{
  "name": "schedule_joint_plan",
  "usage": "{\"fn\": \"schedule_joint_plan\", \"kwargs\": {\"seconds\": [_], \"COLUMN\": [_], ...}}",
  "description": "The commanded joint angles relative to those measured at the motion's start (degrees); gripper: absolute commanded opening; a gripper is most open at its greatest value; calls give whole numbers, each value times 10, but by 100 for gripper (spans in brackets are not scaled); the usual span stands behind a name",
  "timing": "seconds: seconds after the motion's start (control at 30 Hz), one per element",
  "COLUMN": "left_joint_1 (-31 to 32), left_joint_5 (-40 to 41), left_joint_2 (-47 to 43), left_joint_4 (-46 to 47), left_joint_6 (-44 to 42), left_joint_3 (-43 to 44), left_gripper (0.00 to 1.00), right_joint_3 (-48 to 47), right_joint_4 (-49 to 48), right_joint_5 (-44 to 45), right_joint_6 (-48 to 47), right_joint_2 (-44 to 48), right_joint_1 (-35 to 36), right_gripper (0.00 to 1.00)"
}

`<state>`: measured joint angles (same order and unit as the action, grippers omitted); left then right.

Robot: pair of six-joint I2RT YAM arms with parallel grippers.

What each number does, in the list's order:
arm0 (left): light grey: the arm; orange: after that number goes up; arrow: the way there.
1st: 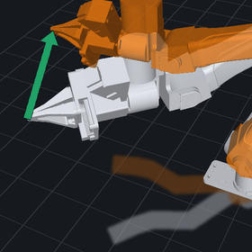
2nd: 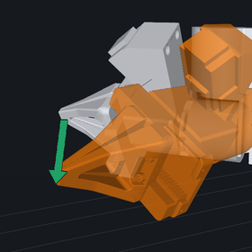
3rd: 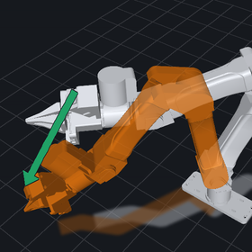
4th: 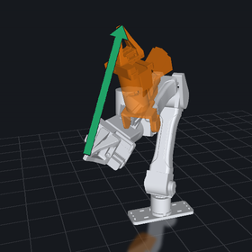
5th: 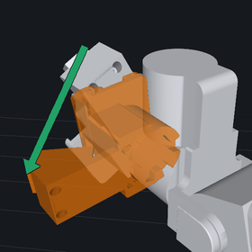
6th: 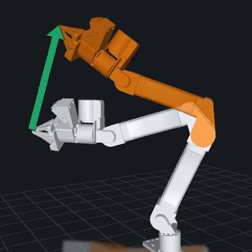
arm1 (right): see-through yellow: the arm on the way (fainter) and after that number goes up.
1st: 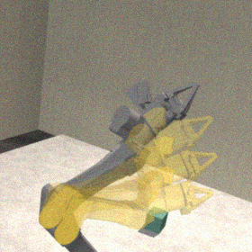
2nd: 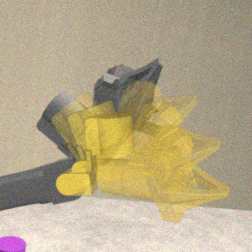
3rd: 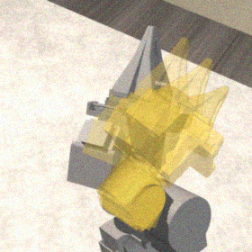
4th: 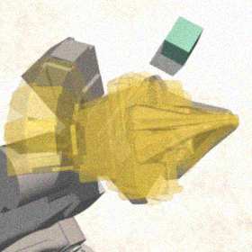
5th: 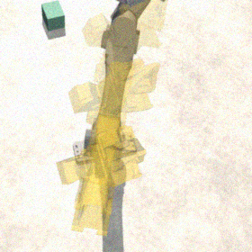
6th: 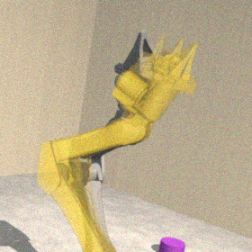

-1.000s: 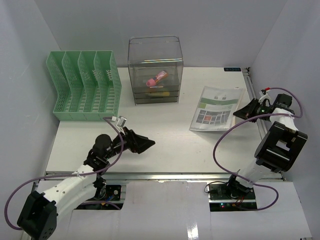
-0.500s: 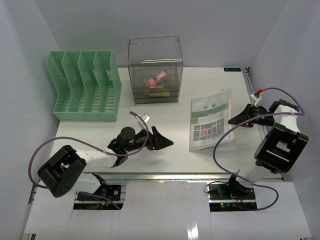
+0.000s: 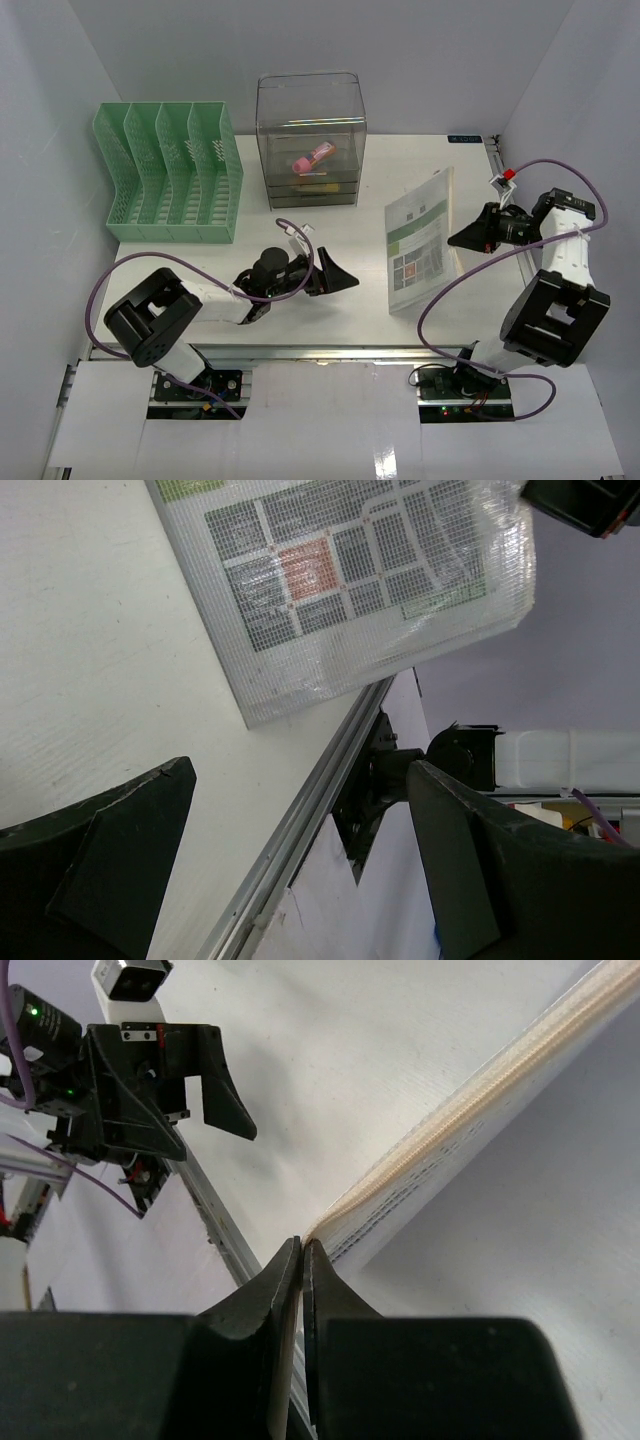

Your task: Organize the desk

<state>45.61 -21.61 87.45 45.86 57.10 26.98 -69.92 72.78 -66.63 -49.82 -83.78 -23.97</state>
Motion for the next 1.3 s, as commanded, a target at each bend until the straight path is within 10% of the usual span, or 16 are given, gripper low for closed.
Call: {"fn": "schedule_joint_plan", "kwargs": {"seconds": [0.0, 0.6, 1.27], "left_joint_1": [4, 4, 4], "left_joint_5": [1, -5, 3], "left_joint_2": [-11, 11, 40], "left_joint_4": [27, 209, -376], "left_joint_6": [2, -1, 29], "left_joint_3": [14, -12, 389], "left_gripper": [98, 98, 98], "right_joint_3": [-43, -26, 137], "right_joint_4": [-34, -226, -318], "right_joint_5": [-22, 29, 200], "right_joint_6": [28, 188, 165], "right_joint_2": [53, 205, 291], "right_joint_1": [21, 51, 198], "right_gripper": [8, 8, 8]}}
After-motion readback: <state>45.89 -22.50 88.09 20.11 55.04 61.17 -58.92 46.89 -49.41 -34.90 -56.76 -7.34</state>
